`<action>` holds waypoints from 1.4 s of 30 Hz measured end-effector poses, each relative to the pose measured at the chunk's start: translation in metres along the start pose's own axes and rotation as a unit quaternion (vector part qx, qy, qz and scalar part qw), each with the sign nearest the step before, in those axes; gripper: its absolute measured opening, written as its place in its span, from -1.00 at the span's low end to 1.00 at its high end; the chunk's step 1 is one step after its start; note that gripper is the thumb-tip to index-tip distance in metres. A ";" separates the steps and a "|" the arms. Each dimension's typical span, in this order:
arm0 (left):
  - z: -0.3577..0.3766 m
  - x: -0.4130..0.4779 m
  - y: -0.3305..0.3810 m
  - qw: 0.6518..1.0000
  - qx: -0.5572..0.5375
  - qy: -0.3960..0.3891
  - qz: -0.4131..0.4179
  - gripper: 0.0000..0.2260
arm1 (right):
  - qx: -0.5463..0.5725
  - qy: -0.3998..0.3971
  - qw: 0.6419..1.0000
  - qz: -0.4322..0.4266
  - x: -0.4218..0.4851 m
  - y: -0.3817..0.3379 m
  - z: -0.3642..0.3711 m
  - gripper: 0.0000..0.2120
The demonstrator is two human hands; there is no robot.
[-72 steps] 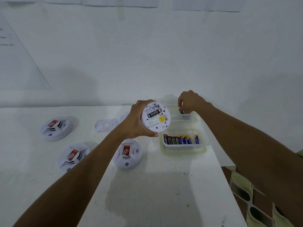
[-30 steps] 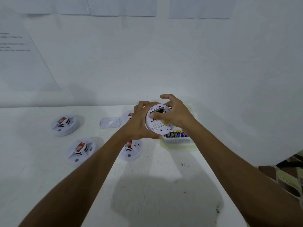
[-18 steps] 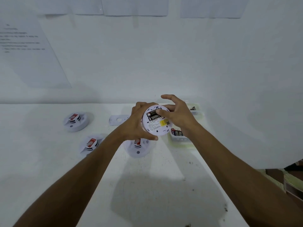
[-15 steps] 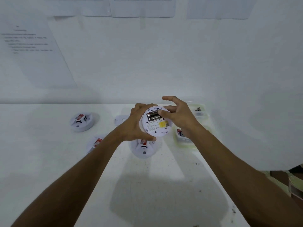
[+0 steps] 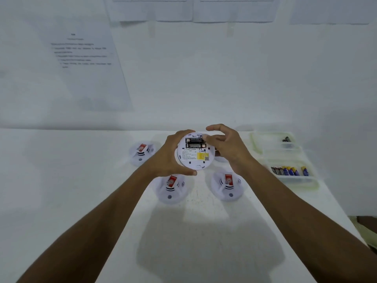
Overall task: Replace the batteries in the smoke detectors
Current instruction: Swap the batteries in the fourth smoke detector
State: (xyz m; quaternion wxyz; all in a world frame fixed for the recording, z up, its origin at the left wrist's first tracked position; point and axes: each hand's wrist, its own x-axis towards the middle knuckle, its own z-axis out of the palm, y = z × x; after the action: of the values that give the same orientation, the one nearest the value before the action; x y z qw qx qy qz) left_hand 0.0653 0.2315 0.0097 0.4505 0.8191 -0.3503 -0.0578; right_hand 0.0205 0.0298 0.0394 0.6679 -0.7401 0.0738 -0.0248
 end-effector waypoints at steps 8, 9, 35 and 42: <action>-0.043 -0.020 -0.044 0.999 -0.021 0.026 -0.037 -0.09 | -0.431 -0.065 0.893 -0.110 0.054 0.027 0.005 -0.69; -0.046 -0.021 -0.046 0.999 -0.018 0.029 -0.036 -0.10 | -0.488 -0.101 0.860 -0.108 0.059 0.032 0.009 -0.61; -0.024 -0.006 -0.035 0.998 -0.017 0.048 -0.039 -0.15 | -0.075 0.051 0.987 -0.130 0.005 -0.009 0.009 -0.76; -0.006 0.010 -0.008 0.999 -0.003 0.041 0.011 -0.32 | -0.280 0.088 0.922 -0.252 0.007 0.012 0.018 -0.87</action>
State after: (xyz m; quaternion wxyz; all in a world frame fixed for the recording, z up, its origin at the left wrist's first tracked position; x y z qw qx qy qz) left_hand 0.0794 0.2321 0.0088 0.4676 0.8157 -0.3400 -0.0199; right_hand 0.0293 0.0457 0.0252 0.3960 -0.8859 -0.0522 -0.2357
